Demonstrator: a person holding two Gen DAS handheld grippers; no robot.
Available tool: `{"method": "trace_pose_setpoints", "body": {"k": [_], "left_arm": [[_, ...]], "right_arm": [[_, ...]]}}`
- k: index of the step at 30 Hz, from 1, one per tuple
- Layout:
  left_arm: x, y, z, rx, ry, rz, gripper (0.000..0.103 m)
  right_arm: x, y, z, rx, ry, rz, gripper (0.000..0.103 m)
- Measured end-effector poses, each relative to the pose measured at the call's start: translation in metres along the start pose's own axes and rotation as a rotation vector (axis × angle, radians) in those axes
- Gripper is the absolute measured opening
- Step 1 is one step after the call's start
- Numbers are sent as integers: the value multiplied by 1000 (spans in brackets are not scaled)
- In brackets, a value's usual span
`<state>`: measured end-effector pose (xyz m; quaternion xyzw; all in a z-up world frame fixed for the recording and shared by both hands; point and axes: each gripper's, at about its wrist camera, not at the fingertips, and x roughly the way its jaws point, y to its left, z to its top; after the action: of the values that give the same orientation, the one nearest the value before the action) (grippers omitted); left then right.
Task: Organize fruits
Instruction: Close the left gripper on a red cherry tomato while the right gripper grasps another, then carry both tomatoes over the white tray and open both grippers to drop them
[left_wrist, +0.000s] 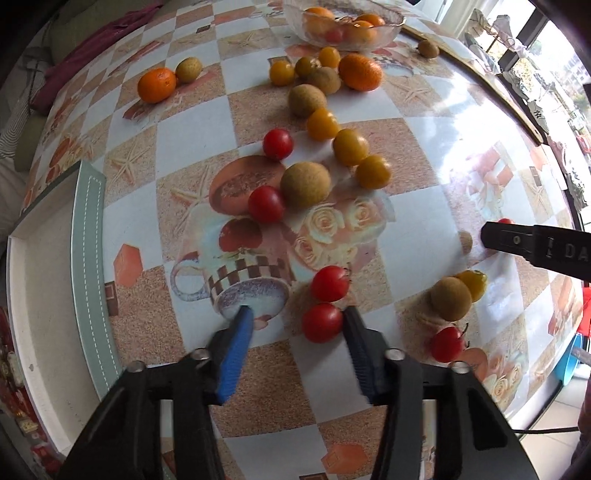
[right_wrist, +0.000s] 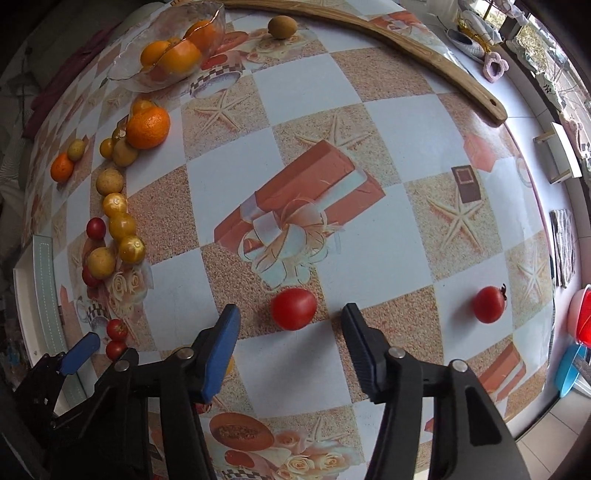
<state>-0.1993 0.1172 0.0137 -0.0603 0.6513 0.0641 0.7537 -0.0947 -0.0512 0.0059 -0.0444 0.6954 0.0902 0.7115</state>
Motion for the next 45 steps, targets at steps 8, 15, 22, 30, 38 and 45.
{"method": "trace_pose_setpoints", "body": {"k": [8, 15, 22, 30, 38, 45], "left_arm": [[-13, -2, 6, -4, -12, -63, 22], [-35, 13, -6, -5, -33, -92, 22], [-62, 45, -19, -42, -73, -106, 22], [-82, 101, -43, -138, -111, -82, 22], [-87, 174, -72, -273, -126, -29, 22], [-77, 241, -89, -382, -112, 35, 22]], "right_arm": [[-4, 13, 9, -8, -9, 38, 25], [-27, 19, -7, -15, -13, 112, 25], [-46, 41, -17, -57, -18, 144, 25], [-68, 84, -49, -158, -10, 186, 25], [-74, 179, -58, -313, -19, 226, 25], [-62, 264, -62, -430, 21, 260, 25]]}}
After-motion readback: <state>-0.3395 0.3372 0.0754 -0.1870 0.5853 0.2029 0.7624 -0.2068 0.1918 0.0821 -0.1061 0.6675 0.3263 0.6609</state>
